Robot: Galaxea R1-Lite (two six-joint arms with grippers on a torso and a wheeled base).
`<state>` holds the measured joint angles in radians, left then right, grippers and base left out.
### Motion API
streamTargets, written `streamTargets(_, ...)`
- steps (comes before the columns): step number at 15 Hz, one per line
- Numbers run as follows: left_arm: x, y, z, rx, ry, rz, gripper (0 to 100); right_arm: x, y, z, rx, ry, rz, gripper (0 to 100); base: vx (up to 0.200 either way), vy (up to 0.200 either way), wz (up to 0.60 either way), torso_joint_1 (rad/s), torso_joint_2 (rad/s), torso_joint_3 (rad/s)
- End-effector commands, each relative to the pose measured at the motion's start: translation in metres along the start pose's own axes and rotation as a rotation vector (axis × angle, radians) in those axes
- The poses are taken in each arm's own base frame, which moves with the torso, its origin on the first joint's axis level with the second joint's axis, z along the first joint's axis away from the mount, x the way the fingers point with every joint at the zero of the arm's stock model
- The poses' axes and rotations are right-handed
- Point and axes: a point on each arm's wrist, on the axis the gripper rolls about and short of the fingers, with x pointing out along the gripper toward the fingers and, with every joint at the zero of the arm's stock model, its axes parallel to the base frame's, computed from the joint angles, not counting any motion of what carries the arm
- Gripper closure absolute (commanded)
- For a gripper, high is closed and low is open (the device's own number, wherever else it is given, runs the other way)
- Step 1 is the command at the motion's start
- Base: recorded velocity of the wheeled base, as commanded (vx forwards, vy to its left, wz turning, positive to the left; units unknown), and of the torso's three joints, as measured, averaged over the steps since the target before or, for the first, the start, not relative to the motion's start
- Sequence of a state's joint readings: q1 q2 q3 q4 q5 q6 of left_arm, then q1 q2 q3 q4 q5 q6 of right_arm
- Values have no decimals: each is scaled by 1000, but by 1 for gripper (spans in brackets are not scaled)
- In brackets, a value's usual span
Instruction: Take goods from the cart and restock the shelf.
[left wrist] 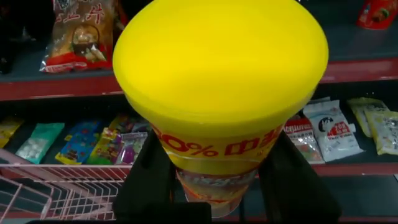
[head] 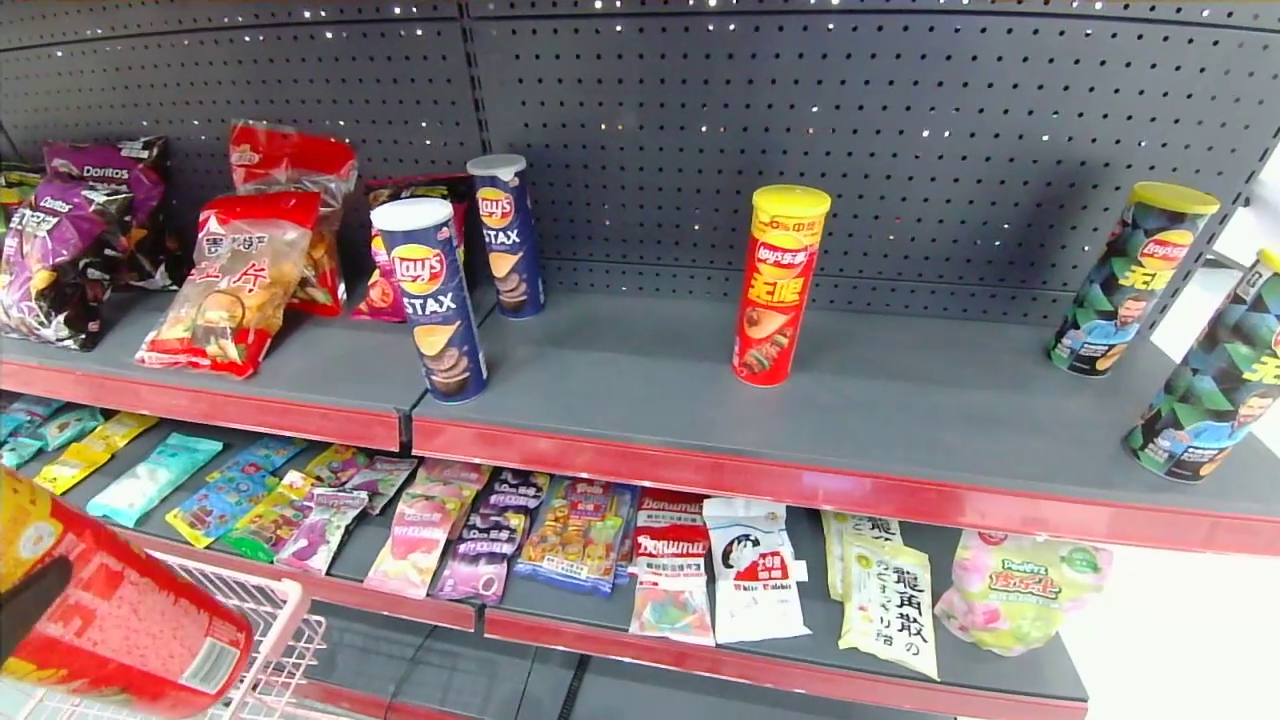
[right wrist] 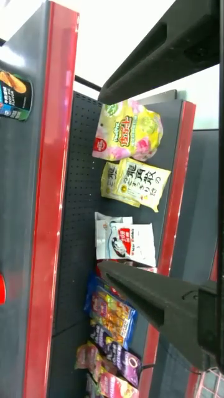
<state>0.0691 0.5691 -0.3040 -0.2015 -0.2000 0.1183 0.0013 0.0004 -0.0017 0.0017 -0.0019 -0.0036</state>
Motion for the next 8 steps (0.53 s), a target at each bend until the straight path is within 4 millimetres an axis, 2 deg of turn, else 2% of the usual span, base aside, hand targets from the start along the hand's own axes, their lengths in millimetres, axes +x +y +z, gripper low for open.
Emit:
streamTargets(1,-11,-4,-14,0,7,-11,100,0,0,0,-3,1,4,0,0,0,0,0,0,0)
streamTargets(6,-26,-11,-35,4,55,-96,100,0,0,0,-6,1,8,0,0,0,0,0,0,0)
streamTargets(8,-24,-11,-34,24,68,-96,100,0,0,0,-6,3,8,0,0,0,0,0,0,0)
